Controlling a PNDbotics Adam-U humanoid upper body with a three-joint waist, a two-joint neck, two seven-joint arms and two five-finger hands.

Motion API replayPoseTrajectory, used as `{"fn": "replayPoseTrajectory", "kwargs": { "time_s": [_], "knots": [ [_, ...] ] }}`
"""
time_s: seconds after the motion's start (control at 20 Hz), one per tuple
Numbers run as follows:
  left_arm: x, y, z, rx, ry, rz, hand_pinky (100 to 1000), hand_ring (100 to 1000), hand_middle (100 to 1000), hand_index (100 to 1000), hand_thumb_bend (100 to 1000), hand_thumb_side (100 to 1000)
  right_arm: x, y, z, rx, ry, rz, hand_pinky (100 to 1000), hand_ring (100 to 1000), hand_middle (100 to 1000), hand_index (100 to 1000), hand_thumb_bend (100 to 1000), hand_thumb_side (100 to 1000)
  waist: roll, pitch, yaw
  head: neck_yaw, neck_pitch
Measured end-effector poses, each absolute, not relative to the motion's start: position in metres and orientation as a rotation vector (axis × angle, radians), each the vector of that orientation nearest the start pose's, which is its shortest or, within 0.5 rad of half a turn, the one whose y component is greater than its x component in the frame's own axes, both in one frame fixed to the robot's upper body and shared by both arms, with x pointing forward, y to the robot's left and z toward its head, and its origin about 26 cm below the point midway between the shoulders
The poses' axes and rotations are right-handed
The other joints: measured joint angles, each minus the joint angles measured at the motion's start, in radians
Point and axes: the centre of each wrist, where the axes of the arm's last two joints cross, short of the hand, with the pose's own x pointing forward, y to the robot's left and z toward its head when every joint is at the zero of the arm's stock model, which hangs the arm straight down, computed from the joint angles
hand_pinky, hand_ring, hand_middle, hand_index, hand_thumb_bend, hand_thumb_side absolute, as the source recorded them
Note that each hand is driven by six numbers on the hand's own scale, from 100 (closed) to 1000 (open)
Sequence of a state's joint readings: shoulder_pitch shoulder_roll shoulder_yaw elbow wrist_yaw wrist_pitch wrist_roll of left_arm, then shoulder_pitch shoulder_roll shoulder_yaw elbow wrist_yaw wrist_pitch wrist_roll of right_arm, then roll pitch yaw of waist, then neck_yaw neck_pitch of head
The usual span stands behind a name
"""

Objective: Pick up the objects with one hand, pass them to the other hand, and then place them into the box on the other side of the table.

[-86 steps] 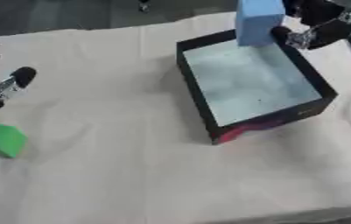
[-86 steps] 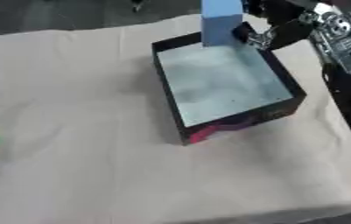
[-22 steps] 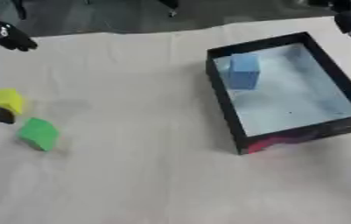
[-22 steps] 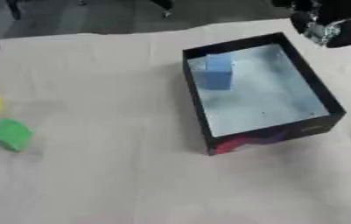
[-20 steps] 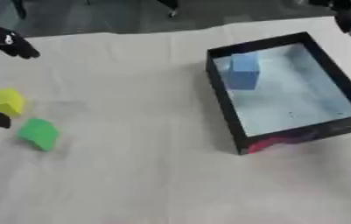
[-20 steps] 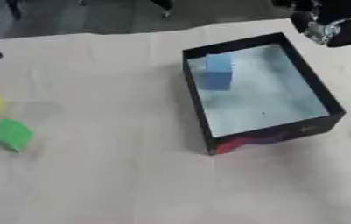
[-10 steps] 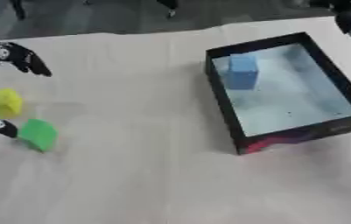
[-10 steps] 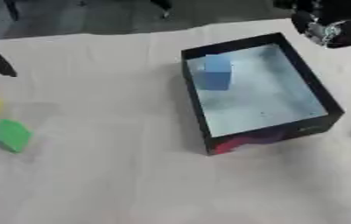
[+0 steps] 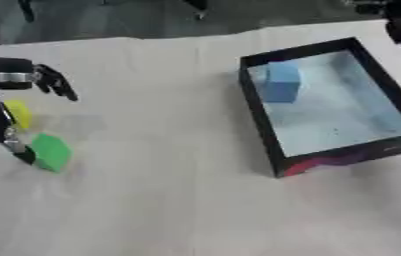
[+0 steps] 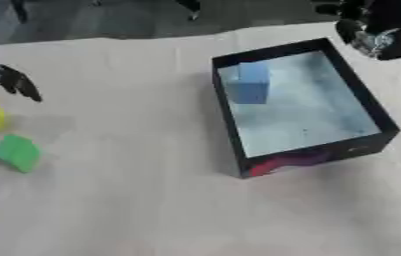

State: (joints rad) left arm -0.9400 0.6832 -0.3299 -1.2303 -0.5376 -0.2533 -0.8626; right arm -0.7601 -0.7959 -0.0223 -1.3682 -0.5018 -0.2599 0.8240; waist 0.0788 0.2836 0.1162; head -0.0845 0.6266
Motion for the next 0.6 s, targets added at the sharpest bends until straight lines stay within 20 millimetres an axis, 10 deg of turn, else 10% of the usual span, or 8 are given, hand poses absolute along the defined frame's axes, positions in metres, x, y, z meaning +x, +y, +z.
{"fn": "replayPoseTrajectory", "kwargs": {
  "time_s": [0.6],
  "knots": [
    [0.461, 0.297, 0.248, 0.700, -1.143, -1.936, 850, 873, 797, 819, 770, 100, 0.394, -0.383, 0.299, 0.195, -2.092, 1.229, 1000, 1000, 923, 1000, 100, 100, 0.000, 0.000, -0.001, 0.024, -0.006]
  ]
}}
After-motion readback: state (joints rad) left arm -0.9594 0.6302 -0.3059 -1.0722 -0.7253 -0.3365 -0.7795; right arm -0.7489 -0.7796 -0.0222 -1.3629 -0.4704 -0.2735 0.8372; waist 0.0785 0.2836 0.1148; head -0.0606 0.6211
